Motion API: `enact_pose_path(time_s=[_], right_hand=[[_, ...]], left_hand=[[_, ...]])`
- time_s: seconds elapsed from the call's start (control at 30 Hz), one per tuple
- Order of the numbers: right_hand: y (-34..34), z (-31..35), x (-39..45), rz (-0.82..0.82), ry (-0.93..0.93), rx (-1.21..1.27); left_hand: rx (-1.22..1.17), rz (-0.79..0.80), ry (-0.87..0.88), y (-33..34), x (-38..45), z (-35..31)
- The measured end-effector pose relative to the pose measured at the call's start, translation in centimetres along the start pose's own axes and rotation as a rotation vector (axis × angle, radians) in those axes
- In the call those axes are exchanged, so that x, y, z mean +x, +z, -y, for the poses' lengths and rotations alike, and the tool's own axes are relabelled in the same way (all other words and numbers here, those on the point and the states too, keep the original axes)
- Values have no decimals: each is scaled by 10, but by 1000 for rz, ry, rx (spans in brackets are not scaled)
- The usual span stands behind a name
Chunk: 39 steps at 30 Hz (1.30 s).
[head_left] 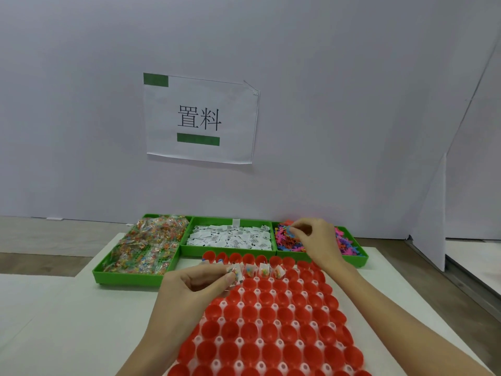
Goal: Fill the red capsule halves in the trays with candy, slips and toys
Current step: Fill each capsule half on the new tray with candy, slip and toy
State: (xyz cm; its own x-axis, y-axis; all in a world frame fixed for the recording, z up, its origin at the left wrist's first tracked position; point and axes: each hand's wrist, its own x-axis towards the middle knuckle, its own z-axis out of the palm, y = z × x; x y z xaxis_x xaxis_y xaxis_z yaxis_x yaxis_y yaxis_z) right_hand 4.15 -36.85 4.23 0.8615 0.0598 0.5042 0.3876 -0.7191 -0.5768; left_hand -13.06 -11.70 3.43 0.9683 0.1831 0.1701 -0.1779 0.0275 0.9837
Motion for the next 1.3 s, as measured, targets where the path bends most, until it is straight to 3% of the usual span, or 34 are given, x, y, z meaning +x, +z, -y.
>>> enact_pose_path(time_s=[0.13, 0.3, 0.7, 0.9, 1.07, 1.3], right_hand=[[-29, 23, -57, 73, 134, 389], [-38, 60, -128, 187, 160, 639], [-38, 71, -146, 301, 68, 651], [-46, 59, -140, 306, 60, 587], [-59, 44, -108, 320, 12, 512], [-55, 8, -50, 369, 48, 286]], left_hand=[[30, 28, 2, 6, -4, -1], [33, 156, -3, 20, -15, -4], [94, 128, 72, 33, -22, 4], [149, 211, 83, 43, -13, -5], [319, 307, 157, 59, 19, -17], [626, 258, 315, 101, 78, 2]])
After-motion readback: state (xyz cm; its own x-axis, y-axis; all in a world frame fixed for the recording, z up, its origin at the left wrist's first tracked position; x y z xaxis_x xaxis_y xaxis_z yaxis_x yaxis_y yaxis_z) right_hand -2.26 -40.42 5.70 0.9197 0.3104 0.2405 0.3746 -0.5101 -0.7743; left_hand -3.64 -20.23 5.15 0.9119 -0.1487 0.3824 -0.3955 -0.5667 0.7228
